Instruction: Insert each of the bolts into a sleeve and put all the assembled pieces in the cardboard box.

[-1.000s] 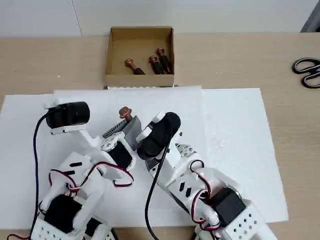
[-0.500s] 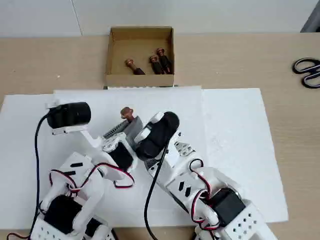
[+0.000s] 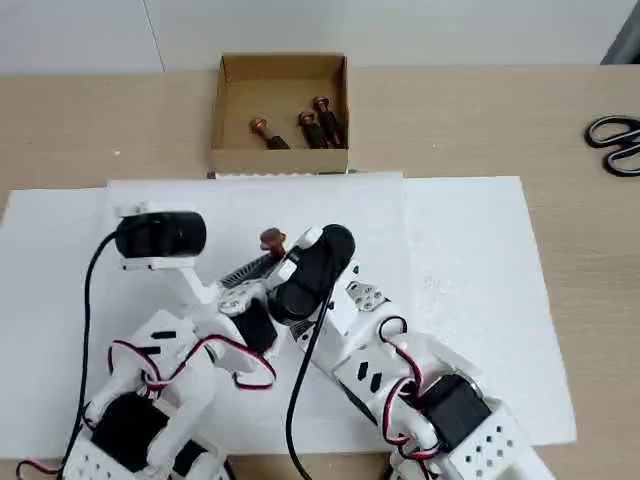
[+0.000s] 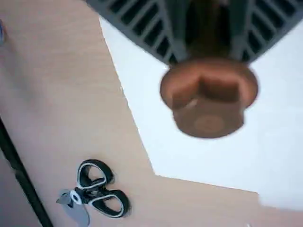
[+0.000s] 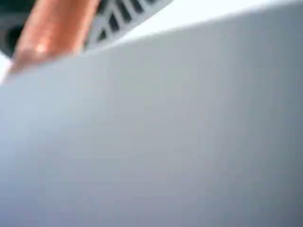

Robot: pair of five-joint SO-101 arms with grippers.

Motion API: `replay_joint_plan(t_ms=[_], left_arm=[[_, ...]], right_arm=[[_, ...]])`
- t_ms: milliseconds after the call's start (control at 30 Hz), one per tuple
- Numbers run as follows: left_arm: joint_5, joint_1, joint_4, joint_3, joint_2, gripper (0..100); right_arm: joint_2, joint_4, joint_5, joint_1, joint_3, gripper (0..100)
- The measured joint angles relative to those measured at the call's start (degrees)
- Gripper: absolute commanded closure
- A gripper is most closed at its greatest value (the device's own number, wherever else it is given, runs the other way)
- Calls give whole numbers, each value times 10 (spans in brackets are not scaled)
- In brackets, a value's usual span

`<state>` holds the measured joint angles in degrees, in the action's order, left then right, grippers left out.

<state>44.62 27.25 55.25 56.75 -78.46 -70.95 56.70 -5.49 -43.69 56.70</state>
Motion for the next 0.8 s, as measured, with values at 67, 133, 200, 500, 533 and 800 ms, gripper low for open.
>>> replay_joint_plan(t_ms=[67, 133, 200, 500, 533, 800], left_arm=[[0, -9, -2, -7, 0, 994], [0, -22, -2, -19, 0, 994], [0, -25, -2, -32, 0, 994], [0, -26, -2, -51, 0, 994], [0, -26, -2, -51, 0, 994], [0, -26, -2, -46, 1, 994]], right_arm=[[0, 0, 0, -1, 0, 996], [-1, 0, 0, 1, 0, 996], [-1, 7, 0, -1, 0, 996], [-1, 18, 0, -2, 0, 996], [-1, 18, 0, -8, 0, 996], [-1, 18, 0, -43, 0, 996]])
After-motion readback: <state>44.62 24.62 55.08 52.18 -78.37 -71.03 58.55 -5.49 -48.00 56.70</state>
